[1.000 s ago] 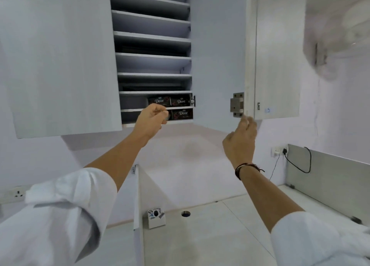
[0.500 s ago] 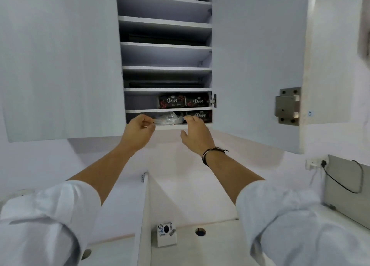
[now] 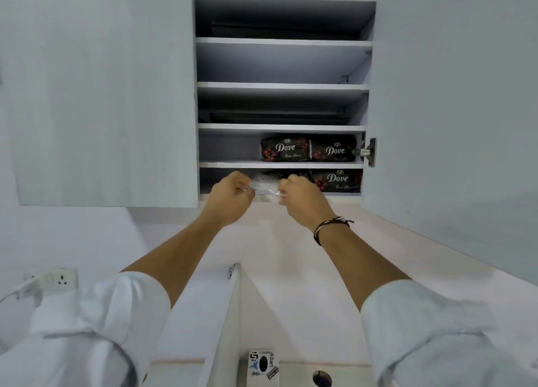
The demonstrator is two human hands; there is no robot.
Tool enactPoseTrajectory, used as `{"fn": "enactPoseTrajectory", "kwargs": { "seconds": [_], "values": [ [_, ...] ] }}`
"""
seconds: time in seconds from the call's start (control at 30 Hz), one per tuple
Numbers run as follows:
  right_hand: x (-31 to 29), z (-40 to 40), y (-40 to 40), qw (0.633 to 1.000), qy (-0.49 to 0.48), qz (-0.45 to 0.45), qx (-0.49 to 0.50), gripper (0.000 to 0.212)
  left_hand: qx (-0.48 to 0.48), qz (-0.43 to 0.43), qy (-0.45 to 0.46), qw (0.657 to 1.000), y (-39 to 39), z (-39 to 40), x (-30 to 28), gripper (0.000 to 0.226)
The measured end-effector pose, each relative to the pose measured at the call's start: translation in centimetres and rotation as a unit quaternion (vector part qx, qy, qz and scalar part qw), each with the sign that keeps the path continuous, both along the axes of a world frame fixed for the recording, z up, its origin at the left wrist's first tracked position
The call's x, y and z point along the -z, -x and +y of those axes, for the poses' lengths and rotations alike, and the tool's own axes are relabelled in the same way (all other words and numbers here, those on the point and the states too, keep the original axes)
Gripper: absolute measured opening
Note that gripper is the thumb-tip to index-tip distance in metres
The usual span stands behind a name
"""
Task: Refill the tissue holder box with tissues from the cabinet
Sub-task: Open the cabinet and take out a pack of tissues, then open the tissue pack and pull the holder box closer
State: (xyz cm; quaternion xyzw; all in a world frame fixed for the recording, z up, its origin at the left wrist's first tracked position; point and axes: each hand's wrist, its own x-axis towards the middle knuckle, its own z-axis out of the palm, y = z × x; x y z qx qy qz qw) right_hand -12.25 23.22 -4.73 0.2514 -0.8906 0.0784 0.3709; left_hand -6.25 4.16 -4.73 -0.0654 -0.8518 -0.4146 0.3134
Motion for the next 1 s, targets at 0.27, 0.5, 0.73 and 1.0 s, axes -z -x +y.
{"fn": "enactPoseTrajectory", "kwargs": {
  "seconds": [0.27, 0.5, 0.73, 1.0],
  "values": [
    [6.1, 2.0, -13.3, 0.969, 0.192, 0.06, -0.144, 0.009, 0.177, -0.144, -0.367, 0.902, -7.9, 2.6, 3.8, 0.044],
    [15.6, 2.6, -22.9, 0.893, 0.363, -0.216, -0.154, 0.024, 0.185, -0.154, -0.322, 0.916, -15.8, 4.2, 13.4, 0.027],
    [22.2, 4.8, -24.7, 0.813, 0.451, -0.346, -0.125, 0.009, 0.127, -0.177, -0.294, 0.931, -19.7, 5.0, 22.1, 0.047],
    [28.1, 6.7, -22.7, 0.886, 0.287, -0.345, -0.118, 0.038, 0.087, -0.228, -0.301, 0.922, -17.3, 5.4, 28.7, 0.061]
  ]
}}
